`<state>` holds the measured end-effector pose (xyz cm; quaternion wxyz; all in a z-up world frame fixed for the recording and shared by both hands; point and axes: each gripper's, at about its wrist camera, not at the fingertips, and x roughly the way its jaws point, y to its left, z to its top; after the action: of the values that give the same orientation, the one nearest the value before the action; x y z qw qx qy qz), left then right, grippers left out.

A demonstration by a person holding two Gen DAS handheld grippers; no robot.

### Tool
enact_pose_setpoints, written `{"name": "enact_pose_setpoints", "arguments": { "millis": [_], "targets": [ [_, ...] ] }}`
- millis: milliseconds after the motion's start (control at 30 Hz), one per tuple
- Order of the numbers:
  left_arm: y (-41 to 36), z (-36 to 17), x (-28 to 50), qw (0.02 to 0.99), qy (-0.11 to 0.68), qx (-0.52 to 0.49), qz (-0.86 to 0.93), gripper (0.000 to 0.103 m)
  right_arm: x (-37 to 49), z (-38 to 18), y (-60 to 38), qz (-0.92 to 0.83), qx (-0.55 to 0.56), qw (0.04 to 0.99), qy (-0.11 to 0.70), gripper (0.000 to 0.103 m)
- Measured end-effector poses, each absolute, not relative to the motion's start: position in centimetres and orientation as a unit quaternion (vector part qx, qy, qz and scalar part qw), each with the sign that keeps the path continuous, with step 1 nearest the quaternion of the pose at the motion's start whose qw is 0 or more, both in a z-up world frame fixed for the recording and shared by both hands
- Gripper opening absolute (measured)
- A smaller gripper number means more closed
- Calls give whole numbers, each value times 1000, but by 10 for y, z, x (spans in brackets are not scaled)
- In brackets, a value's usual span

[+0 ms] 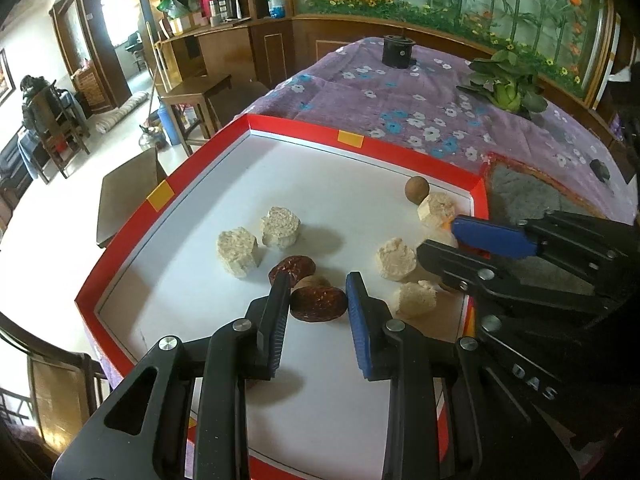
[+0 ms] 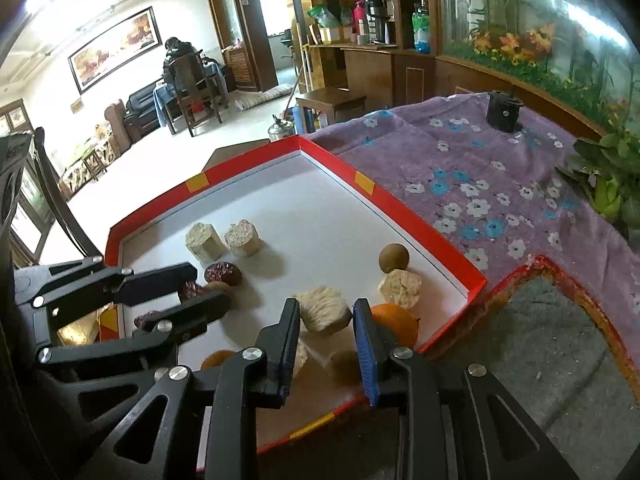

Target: Organize fruits

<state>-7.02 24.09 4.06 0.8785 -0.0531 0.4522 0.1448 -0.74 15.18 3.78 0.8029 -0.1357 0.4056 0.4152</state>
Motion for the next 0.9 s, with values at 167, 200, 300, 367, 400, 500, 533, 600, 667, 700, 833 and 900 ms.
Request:
{"name": "enact_pose_setpoints", "arguments": {
  "millis": [167,200,300,367,400,500,533,600,667,700,833,900],
  "targets": [
    [237,40,-71,878,451,-45,152,28,-12,40,142,408,-134,806,407,30],
    [236,40,-71,878,451,-43,154,28,-14,41,139,408,-134,808,405,30],
    [235,39,-72,878,451,-43,157,28,-21,46,128,401,-128,815,398,31],
    [232,39,-72,877,449,-40,163,28,-25,50,120,398,-122,820,394,34],
    [231,39,-73,877,449,-41,164,28,-28,51,115,396,-117,823,391,38],
    [227,40,-76,880,445,-53,158,65,-36,56,103,385,-108,835,380,47],
    [226,42,-79,884,438,-58,155,68,-38,57,99,382,-102,838,377,48],
    [223,46,-82,888,430,-62,153,68,-41,58,91,383,-88,838,378,49],
    [222,49,-83,889,427,-69,152,68,-45,58,86,379,-85,841,377,49],
    [221,50,-84,889,426,-73,151,68,-47,59,84,376,-85,843,375,49],
    [216,52,-86,891,423,-67,153,68,-55,62,75,373,-82,848,368,50],
    [213,56,-89,893,417,-68,153,68,-59,63,70,372,-78,850,365,51]
  ]
}}
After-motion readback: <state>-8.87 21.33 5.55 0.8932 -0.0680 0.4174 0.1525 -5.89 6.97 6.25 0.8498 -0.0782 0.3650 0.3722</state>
